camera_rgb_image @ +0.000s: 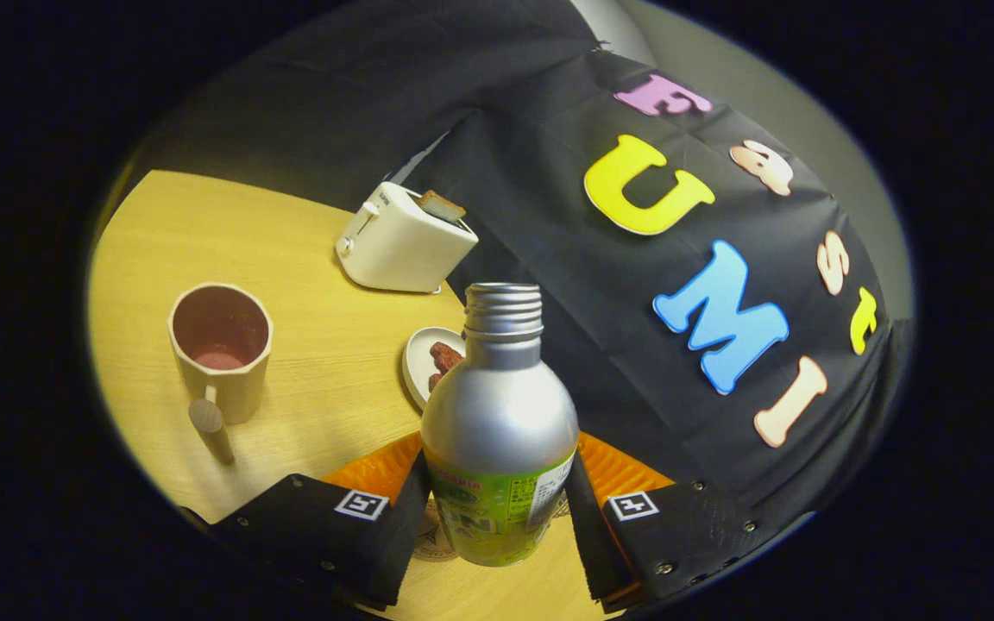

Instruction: Take the bottle from table, then pour the juice into the cup, finally place the bottle on the coaster

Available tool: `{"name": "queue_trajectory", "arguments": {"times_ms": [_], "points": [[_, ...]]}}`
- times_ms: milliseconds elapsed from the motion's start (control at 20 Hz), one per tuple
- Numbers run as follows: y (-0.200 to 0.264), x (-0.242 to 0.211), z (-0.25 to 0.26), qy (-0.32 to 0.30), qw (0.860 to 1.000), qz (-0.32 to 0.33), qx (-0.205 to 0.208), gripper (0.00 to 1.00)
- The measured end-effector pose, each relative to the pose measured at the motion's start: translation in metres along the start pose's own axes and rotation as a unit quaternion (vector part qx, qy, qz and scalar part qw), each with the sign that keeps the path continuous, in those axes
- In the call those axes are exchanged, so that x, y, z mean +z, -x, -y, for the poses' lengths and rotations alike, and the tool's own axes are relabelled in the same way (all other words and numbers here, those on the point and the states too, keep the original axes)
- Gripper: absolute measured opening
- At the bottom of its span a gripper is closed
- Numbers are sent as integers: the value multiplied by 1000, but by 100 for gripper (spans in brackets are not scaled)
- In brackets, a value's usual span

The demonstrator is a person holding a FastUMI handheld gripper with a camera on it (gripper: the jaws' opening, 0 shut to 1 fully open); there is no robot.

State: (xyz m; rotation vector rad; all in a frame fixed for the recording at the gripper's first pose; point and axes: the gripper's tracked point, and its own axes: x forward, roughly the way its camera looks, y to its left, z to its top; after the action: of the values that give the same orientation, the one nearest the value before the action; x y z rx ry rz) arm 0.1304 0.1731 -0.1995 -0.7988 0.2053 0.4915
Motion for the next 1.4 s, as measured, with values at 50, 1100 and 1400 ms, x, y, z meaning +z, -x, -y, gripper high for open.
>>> {"name": "queue_trajectory", "arguments": {"times_ms": [50,1100,1400], "points": [[0,-1,4,-26,1000,3,-3,78],[-9,-30,66,-369,928,48,17,77],[-24,-40,49,-362,930,61,26,77]]}}
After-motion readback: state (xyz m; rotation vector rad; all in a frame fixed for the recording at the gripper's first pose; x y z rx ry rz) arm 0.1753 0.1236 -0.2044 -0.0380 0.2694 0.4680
